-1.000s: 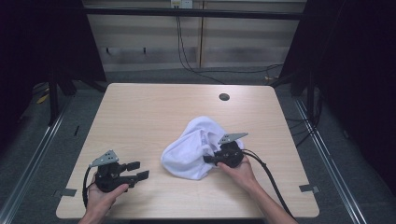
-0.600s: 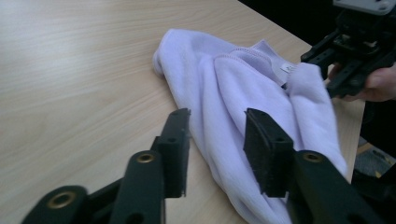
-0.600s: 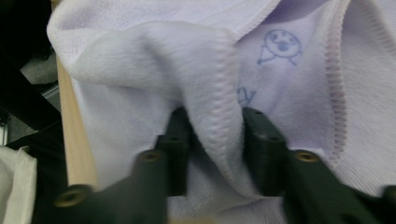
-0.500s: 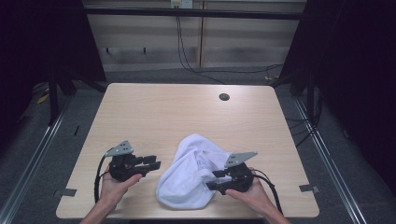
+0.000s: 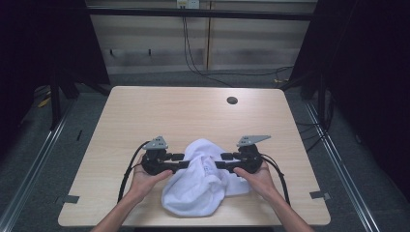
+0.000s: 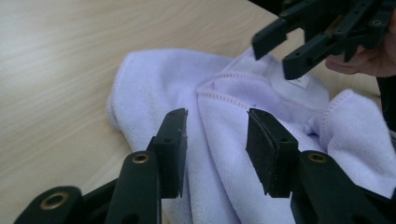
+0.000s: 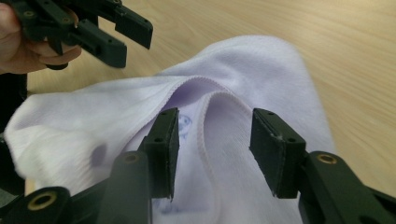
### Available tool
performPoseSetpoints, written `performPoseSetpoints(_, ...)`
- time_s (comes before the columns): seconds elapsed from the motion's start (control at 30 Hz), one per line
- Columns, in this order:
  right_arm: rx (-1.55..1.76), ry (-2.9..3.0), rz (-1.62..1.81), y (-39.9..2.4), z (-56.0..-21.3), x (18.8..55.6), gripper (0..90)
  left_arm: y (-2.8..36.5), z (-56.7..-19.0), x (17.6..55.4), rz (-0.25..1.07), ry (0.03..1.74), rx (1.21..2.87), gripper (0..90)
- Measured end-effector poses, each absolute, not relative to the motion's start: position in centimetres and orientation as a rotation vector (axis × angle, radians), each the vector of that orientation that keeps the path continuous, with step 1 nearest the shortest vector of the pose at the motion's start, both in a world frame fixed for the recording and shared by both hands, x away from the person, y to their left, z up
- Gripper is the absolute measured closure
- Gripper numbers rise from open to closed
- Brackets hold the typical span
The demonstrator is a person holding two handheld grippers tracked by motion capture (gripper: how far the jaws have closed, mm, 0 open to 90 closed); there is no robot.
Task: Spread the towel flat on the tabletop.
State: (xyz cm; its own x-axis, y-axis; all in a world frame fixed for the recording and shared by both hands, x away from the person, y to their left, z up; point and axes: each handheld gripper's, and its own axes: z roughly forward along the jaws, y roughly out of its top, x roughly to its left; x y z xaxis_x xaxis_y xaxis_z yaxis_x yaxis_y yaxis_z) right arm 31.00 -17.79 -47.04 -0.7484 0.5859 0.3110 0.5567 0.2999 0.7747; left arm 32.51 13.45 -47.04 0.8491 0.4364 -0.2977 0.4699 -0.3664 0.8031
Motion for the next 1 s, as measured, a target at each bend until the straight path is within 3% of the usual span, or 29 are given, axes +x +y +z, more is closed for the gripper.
performPoseSetpoints(0.17, 1.079, 2.583, 1.385, -15.6, -48.4, 31.3, 51.7, 12.9, -48.2, 32.5, -0.119, 0.653, 2.055, 54.0)
performPoseSetpoints(0.33, 1.082, 2.612, 1.330, -14.8, -49.2, 31.0, 69.8, 12.5, -49.2, 32.0, -0.128, 0.655, 2.140, 43.0)
performPoseSetpoints(0.47, 1.091, 2.615, 1.329, -14.8, -49.2, 30.9, 75.7, 12.2, -49.6, 31.9, -0.166, 0.632, 2.137, 43.2)
performPoseSetpoints(0.57, 1.061, 2.634, 1.321, -14.6, -49.2, 30.8, 84.2, 11.6, -49.8, 31.7, -0.225, 0.607, 2.130, 48.1)
performPoseSetpoints(0.63, 1.050, 2.636, 1.306, -14.4, -49.1, 30.7, 86.5, 11.4, -49.7, 31.4, -0.231, 0.578, 2.146, 61.1)
performPoseSetpoints(0.7, 1.059, 2.635, 1.313, -14.6, -48.9, 30.8, 87.6, 11.6, -49.2, 31.2, -0.177, 0.550, 2.153, 79.9)
performPoseSetpoints(0.8, 1.083, 2.597, 1.339, -15.2, -48.3, 31.1, 88.0, 12.2, -48.9, 31.3, -0.190, 0.576, 2.112, 84.5)
performPoseSetpoints(1.0, 1.132, 2.503, 1.367, -17.0, -47.0, 31.3, 88.1, 14.0, -47.2, 31.5, -0.159, 0.607, 1.997, 85.1)
